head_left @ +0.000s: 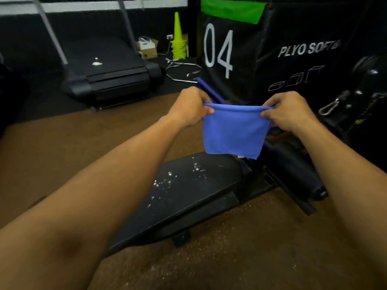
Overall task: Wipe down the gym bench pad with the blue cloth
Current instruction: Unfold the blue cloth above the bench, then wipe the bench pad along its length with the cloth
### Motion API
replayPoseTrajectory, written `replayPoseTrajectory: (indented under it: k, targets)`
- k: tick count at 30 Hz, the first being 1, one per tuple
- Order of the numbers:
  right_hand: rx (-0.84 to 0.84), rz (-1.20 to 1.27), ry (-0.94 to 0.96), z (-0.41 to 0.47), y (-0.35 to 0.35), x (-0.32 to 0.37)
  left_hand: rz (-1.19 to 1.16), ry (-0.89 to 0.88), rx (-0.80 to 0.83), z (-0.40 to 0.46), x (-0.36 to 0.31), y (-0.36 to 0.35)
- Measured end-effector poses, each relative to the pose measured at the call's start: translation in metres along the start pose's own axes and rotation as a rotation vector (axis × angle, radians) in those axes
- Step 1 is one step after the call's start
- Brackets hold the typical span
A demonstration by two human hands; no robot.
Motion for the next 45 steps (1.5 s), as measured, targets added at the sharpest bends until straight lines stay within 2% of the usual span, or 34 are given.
replayPoseTrajectory:
  k: [6, 11, 13, 20, 28, 33, 38, 45]
  targets:
    - [0.03, 0.002, 0.033, -0.005, -0.035, 0.018, -0.008, 0.061, 0.018, -0.03, 0.039, 0.008]
    - [0.029, 0.017, 0.065, -0.019, -0.052, 0.034, -0.015, 0.038, 0.023, -0.041, 0.061, 0.012]
    - [0.018, 0.072, 0.065, -0.021, -0.052, 0.033, -0.097, 0.026, 0.018, -0.043, 0.063, 0.01]
    - [-0.001, 0.343, 0.037, -0.02, -0.06, 0.021, -0.647, 0.063, 0.061, -0.05, 0.07, -0.019]
    - [0.035, 0.334, 0.0, -0.021, -0.075, -0.004, -0.7, 0.153, 0.018, -0.061, 0.068, -0.056]
    - [0.094, 0.203, 0.023, -0.034, -0.095, -0.03, -0.772, 0.261, 0.141, -0.085, 0.076, -0.104]
    - [0.2, 0.136, -0.004, -0.043, -0.121, -0.066, -0.885, 0.39, 0.451, -0.108, 0.082, -0.157]
    - [0.351, 0.039, -0.033, -0.034, -0.174, -0.087, -0.75, 0.46, 0.554, -0.111, 0.108, -0.181]
Point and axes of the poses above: each hand's wrist, its own z-axis towards the middle knuckle, its own y-axis out of the back of the hand, x = y × z, the point moved 7 cm from there along z, towards the middle knuckle, and after that the axes turned 8 degrees about x, right-handed, at the moved point
